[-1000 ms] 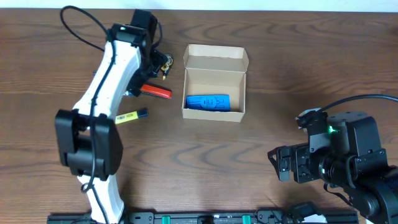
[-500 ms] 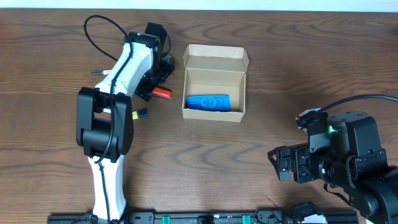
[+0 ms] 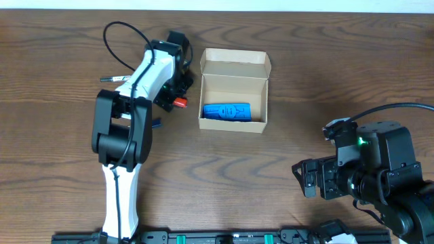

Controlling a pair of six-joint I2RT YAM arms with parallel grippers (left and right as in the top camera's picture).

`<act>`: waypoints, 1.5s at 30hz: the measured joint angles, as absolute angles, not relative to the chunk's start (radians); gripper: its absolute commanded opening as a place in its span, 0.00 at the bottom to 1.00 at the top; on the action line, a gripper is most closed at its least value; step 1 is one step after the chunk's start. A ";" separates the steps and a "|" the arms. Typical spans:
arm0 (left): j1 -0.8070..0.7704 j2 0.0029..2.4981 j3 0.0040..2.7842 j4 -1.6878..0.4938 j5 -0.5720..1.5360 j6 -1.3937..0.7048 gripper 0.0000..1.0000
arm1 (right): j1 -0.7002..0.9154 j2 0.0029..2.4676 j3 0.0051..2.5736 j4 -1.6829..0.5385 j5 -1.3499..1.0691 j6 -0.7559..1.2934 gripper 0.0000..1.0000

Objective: Pack container
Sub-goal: 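Grasp the red stapler with the left gripper and lift it, then carry the red stapler with the left gripper over the box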

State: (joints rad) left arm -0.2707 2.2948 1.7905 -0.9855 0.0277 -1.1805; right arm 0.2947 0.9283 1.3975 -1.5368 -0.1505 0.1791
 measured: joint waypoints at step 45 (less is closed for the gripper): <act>-0.270 1.794 1.794 -1.062 -0.039 -0.460 0.06 | 0.295 0.928 1.398 -1.537 -0.150 0.179 0.99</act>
State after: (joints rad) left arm -0.2703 1.7935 1.7943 -1.0622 -0.0395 -0.4599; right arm 0.2947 0.9283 1.3975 -1.5368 -0.1505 0.1791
